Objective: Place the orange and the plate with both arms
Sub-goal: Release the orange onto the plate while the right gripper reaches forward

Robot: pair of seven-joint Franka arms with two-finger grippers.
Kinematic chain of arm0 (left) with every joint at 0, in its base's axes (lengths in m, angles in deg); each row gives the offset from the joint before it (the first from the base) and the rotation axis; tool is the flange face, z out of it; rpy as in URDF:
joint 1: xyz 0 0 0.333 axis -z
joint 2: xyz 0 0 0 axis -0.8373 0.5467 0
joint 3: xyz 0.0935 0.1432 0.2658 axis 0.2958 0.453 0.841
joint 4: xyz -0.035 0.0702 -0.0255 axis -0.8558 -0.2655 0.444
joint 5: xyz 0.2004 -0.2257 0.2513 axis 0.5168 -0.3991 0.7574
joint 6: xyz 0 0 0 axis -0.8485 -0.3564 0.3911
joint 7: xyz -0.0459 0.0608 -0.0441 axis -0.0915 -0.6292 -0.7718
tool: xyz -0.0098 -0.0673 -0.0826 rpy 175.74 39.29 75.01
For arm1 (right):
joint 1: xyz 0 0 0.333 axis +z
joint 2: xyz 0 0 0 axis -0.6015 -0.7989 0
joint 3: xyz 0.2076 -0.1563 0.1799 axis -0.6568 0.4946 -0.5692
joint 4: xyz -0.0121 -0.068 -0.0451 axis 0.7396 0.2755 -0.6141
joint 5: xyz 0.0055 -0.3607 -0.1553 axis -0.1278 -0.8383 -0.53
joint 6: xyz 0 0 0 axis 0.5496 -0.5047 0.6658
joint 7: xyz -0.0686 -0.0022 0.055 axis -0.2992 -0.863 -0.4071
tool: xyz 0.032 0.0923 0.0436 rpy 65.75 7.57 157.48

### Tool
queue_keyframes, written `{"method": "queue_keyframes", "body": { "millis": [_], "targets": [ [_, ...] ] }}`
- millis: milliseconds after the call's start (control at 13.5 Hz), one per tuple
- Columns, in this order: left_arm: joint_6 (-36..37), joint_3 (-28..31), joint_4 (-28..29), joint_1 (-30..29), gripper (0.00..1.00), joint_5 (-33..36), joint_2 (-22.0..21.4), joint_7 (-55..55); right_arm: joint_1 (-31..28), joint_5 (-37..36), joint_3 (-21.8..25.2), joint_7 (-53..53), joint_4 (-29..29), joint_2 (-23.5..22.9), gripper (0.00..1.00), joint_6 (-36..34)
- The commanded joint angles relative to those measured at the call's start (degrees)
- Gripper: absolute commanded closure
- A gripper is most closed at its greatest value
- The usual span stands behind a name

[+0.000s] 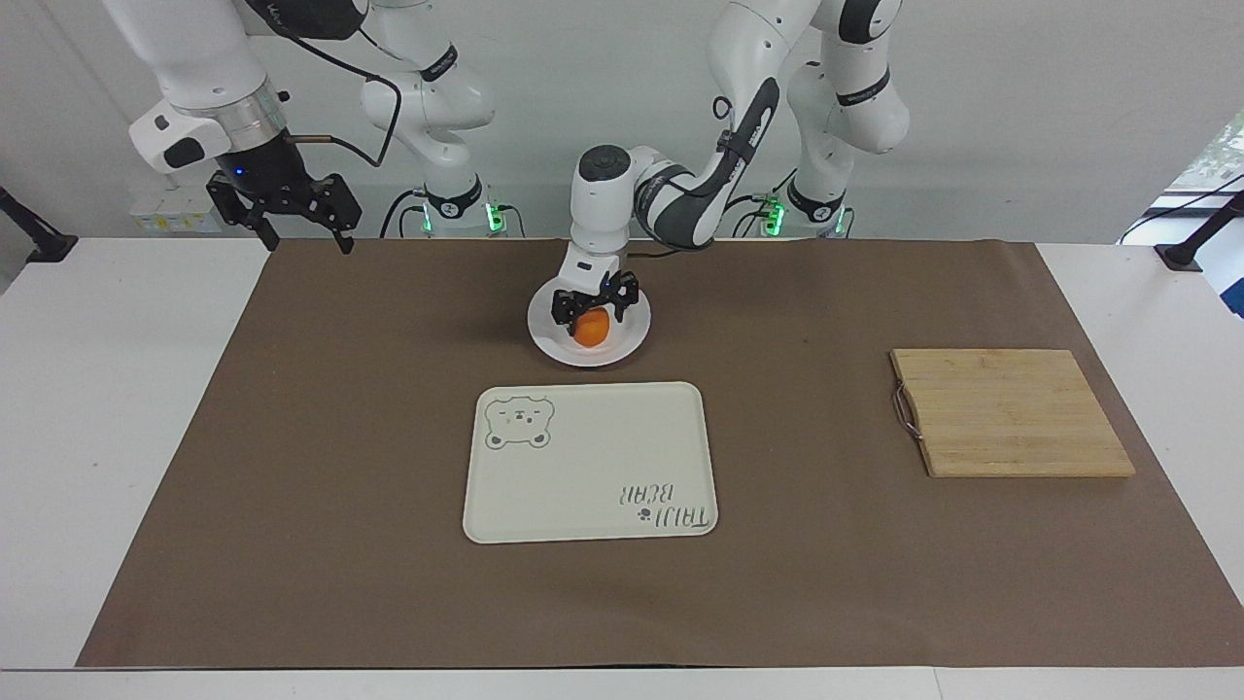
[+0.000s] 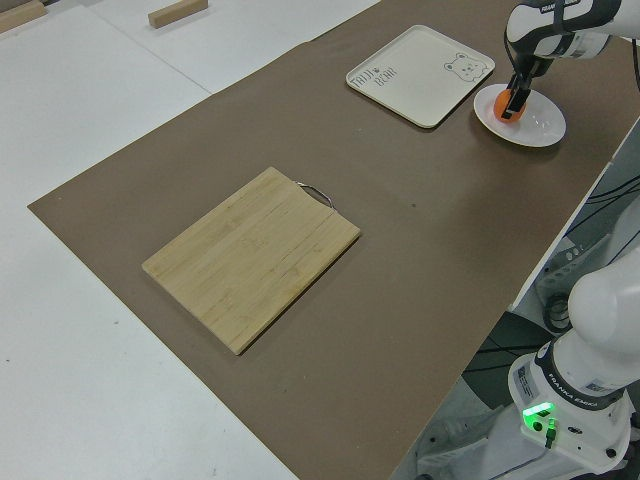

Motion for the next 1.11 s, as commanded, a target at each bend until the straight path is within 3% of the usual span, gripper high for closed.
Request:
{"method": "queue_keyframes", "body": {
  "millis": [0, 371, 742, 1039],
  "targets": [
    [3.7, 0.5, 0.2, -3.2, 0.00, 0.1, -4.7, 2.1, -1.0, 1.9, -0.3, 1.5, 2.4, 1.3, 0.00, 1.5],
    [16.4, 0.5, -5.5, -13.4, 0.00, 0.1, -10.2, 17.2, -2.5, 13.0, -0.2, 7.1, 8.4, 1.3, 0.00, 3.4],
    [28.1, 0.5, -15.7, -27.2, 0.00, -3.3, -10.9, 39.0, -2.3, 28.6, -0.2, 16.2, 22.7, 2.0, 0.00, 11.6],
    [33.3, 1.2, -19.3, -35.3, 0.00, -3.1, -11.0, 54.1, -2.2, 39.5, -0.1, 27.7, 36.2, 4.0, 0.00, 17.0]
  ]
}}
